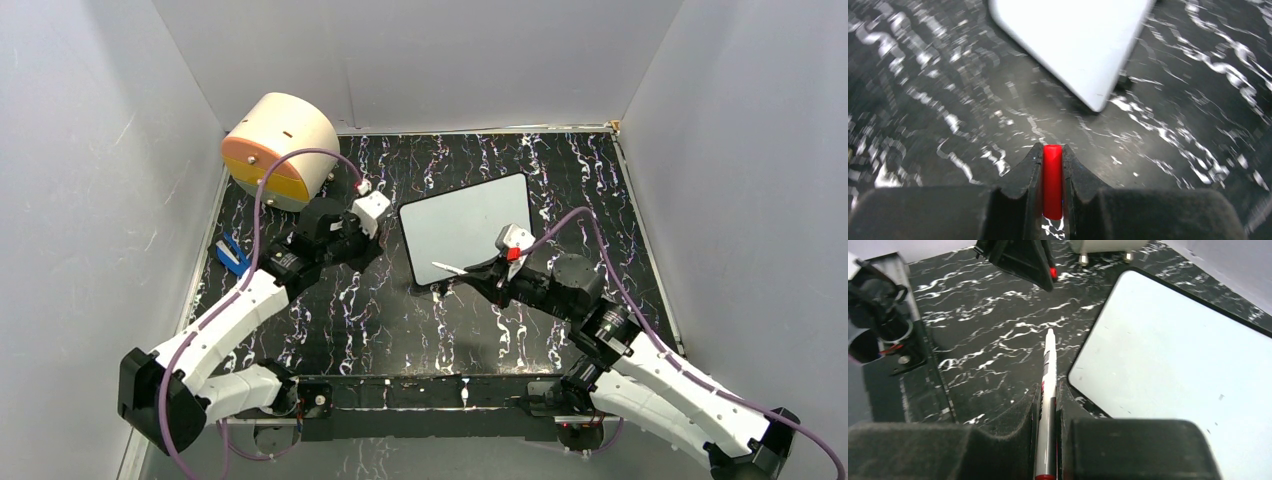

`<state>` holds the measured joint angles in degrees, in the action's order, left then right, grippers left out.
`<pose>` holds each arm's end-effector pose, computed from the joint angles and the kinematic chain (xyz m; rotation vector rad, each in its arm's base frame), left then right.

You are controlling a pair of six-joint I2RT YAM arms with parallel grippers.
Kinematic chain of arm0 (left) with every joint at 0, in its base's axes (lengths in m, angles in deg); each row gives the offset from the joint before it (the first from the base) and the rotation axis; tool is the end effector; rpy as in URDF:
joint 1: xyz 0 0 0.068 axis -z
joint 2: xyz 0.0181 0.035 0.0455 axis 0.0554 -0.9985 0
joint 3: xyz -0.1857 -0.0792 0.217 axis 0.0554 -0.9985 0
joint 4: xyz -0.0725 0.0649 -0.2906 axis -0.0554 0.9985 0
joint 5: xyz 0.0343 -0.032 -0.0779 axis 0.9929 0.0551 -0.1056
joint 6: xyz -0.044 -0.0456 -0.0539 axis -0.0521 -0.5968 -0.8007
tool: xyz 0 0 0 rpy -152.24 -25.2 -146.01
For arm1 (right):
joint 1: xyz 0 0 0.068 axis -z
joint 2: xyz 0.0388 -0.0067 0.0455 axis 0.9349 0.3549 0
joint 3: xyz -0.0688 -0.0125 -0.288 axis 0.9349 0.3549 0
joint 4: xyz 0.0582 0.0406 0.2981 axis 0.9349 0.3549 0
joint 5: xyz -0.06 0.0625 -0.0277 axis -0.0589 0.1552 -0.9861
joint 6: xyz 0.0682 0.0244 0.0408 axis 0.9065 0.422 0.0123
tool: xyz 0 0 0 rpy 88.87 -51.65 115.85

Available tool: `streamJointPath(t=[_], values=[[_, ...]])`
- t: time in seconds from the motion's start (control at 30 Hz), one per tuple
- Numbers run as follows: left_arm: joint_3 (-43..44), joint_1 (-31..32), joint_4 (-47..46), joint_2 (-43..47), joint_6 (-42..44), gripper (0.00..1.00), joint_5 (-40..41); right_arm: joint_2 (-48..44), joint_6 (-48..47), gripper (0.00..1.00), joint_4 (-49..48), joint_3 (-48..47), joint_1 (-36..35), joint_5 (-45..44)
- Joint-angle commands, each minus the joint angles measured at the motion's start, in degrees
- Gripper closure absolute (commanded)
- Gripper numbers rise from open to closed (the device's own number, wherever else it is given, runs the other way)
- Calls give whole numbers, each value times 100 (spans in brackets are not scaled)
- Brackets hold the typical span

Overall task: Write a sentence on the whiteboard
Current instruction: Open the whiteboard marker at the center of the board, then place the pen cap at the center of the board.

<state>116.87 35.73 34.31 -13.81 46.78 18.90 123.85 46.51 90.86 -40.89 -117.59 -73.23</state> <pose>0.2526 -0.1870 0.3024 0.9524 1.8341 -0.5385 0.1386 0.1797 0.3298 -0.8649 1.4520 0.8014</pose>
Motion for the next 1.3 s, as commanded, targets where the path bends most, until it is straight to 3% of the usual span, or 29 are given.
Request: streamJointPath(t=[0.0,0.1,0.3,0.57,0.77,1.07,1.27], values=[[-12,-39,-266,-276,-1739,100,2544,-208,93,100,-933,232,-2,-987],[-163,-66,-374,-530,-2361,100,3083,-210,93,100,-1014,329,-4,-1191],[-269,-314,-615,-1095,-3116,100,3279,-311,93,100,-1086,468,-2,-1219],[-242,-760,-1007,-2438,-3449,100,2982,-413,93,100,-1118,540,-2,-1219],[-211,-776,-1228,-2973,-3449,100,3414,-439,79,100,-1146,569,3,-1209],[-288,-776,-1248,-3234,-3557,89,3610,-327,17,100,-1099,538,-2,-1124],[-458,-770,-1340,-2984,-3590,78,3728,-214,0,100,-1010,500,-4,-1130]])
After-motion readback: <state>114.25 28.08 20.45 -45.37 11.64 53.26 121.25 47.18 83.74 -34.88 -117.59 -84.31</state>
